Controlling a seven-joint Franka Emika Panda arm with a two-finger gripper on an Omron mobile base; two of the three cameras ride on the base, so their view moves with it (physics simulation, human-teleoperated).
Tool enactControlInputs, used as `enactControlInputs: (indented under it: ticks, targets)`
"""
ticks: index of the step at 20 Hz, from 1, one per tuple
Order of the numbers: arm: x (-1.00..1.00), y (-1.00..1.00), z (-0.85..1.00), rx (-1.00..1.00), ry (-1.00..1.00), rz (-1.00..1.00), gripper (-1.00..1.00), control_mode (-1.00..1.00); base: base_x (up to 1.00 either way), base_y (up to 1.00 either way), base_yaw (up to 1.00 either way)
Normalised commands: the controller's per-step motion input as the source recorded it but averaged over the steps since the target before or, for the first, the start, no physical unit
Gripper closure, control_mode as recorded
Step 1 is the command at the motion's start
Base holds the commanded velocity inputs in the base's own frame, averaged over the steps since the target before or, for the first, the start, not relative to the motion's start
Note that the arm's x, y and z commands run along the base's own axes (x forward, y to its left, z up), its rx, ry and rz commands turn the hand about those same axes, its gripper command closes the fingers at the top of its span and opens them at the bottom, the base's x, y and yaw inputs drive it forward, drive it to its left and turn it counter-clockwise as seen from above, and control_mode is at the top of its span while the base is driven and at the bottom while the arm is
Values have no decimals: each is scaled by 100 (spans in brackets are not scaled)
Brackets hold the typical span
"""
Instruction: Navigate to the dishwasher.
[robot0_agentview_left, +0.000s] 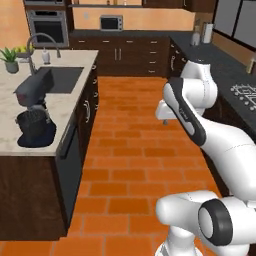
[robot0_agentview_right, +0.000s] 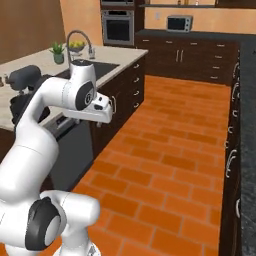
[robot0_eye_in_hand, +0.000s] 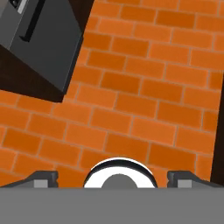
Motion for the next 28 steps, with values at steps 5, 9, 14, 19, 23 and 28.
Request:
enactControlInputs:
  ticks: [5,9,14,19,23,28]
  targets:
    - [0,0,0,0,0,0,-100,100,82,0,8]
    - [0,0,0,0,0,0,-100,100,99,0,8]
    - [0,0,0,0,0,0,-100,100,100,0,27]
    - [0,0,0,0,0,0,-100,100,100,0,46]
    - [0,0,0,0,0,0,-100,100,100,0,56]
    - [0,0,0,0,0,0,-100,100,100,0,63]
